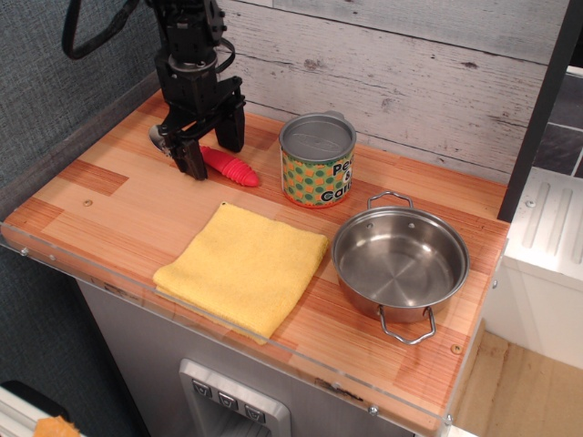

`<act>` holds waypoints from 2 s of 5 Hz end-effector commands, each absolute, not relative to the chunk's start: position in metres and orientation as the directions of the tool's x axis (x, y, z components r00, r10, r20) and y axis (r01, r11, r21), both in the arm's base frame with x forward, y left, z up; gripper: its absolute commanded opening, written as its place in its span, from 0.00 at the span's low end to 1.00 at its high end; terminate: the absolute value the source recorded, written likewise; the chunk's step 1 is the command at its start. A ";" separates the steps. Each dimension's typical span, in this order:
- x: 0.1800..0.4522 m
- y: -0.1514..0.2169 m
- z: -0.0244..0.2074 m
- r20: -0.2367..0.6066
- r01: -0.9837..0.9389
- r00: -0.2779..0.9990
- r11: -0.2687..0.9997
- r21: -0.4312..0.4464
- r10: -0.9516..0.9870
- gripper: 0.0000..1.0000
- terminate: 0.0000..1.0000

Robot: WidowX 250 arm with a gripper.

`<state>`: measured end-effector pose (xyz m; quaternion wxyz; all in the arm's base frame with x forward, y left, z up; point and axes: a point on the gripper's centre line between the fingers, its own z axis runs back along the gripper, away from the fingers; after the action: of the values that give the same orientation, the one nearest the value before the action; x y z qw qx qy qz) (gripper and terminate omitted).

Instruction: Pick up the red spoon and place it to the left of the yellow cloth

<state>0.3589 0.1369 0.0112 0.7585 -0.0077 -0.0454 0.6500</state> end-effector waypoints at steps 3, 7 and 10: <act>0.358 0.144 0.038 0.039 -0.973 0.179 0.183 -0.138 0.983 0.00 0.00; 0.344 0.142 0.063 0.129 -0.928 0.349 0.361 -0.094 0.928 0.00 0.00; 0.292 0.158 0.068 0.072 -0.961 0.262 0.268 -0.075 0.962 0.00 0.00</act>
<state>0.2957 0.1509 0.0447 0.7978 -0.0034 -0.0158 0.6027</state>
